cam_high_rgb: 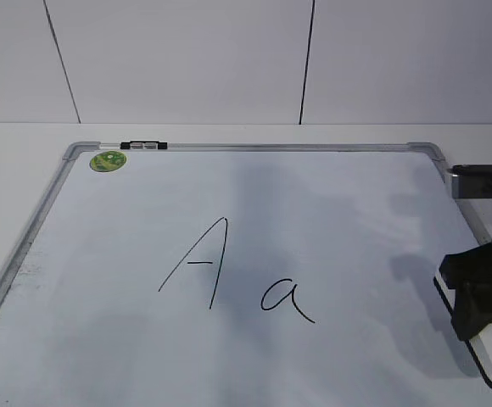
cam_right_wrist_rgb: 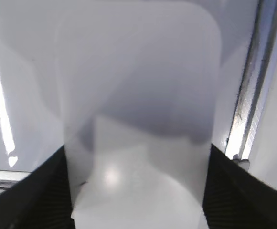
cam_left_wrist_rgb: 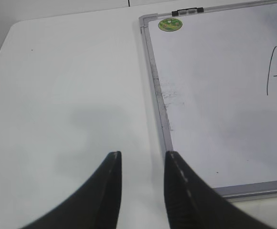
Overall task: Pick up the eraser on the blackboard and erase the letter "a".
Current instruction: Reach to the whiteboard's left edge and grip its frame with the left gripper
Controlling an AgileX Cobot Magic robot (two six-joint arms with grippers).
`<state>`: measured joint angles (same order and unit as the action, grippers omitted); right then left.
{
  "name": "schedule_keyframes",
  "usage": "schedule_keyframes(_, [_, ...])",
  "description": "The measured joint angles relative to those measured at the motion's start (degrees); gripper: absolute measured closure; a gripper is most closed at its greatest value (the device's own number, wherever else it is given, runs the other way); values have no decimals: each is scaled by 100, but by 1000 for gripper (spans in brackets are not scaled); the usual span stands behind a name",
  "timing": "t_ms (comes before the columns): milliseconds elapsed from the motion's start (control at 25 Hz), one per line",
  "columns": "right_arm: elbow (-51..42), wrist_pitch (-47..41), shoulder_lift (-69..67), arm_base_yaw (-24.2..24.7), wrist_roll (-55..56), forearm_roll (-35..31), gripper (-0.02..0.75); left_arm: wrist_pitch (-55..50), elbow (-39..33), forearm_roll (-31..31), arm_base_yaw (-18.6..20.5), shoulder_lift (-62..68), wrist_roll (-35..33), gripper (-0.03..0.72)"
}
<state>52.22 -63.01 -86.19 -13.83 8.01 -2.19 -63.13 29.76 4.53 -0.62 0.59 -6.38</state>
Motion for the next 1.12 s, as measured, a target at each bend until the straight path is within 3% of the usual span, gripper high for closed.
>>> schedule_keyframes(680, [547, -410, 0, -233, -60, 11, 178, 0, 28, 372, -10, 116, 0, 454])
schedule_keyframes(1120, [548, -423, 0, -239, -171, -149, 178, 511, 883, 350, -92, 2238, 0, 449])
